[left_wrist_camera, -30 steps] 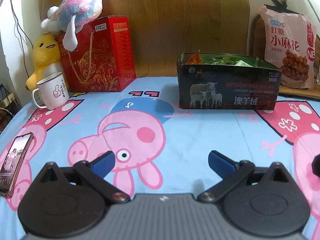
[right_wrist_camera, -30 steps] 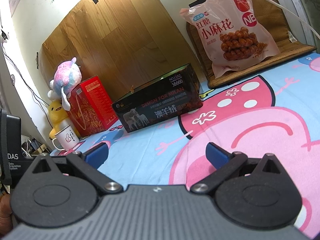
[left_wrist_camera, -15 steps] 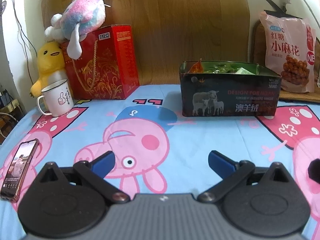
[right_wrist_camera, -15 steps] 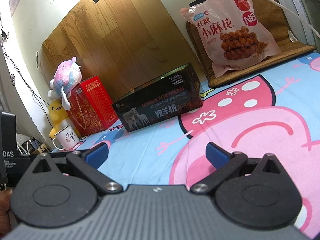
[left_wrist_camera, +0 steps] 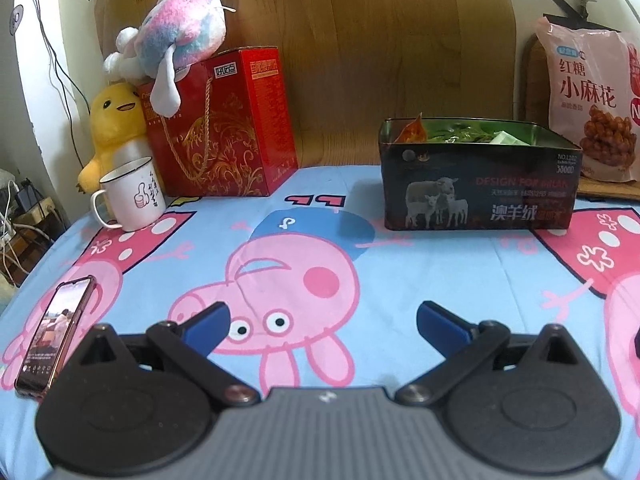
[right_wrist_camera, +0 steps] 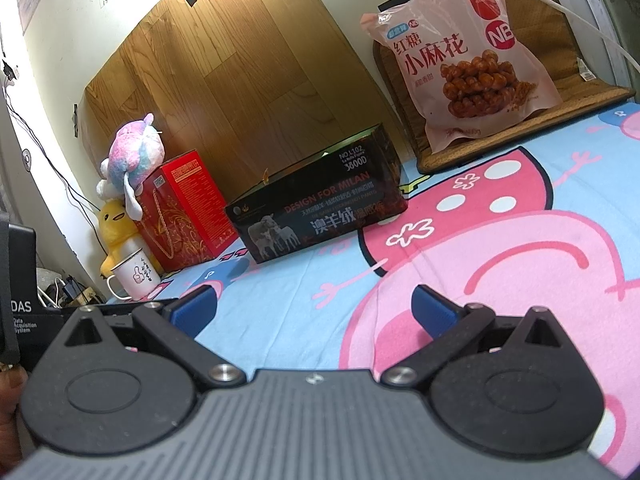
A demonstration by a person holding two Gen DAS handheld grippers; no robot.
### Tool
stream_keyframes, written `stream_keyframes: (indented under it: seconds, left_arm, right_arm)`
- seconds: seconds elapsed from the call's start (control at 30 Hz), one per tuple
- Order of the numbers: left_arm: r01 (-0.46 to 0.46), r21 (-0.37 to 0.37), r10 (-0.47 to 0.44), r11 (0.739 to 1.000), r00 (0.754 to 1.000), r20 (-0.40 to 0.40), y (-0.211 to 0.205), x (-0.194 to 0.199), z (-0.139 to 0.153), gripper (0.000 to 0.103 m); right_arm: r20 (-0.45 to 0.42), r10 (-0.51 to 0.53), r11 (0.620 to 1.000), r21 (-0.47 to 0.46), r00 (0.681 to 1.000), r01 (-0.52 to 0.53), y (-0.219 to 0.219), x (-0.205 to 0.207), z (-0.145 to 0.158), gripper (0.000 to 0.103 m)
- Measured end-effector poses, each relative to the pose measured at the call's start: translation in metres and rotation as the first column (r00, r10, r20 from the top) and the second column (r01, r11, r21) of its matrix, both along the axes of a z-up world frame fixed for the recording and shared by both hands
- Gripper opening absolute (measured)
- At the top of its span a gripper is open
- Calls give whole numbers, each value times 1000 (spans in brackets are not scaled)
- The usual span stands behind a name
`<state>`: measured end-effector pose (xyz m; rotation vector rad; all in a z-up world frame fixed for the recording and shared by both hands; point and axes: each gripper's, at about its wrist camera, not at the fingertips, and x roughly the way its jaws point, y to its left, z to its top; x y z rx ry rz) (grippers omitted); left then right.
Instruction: Organize snacks
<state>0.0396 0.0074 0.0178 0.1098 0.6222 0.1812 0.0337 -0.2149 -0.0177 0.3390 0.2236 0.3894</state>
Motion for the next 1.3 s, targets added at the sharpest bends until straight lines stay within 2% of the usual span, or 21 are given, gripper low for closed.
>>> stream_keyframes:
  seconds: [0.67, 1.3]
  left_arm:
    - [-38, 36, 38, 999, 999, 6, 1, 0, 0, 103]
    - [-27, 63, 26, 998, 1000, 2, -3, -1, -1, 103]
  right_arm:
    - [0, 1, 1000, 0, 1000, -1, -1, 1, 0, 103]
    - [-2, 2, 1000, 3, 1000, -2, -2, 1, 0, 103]
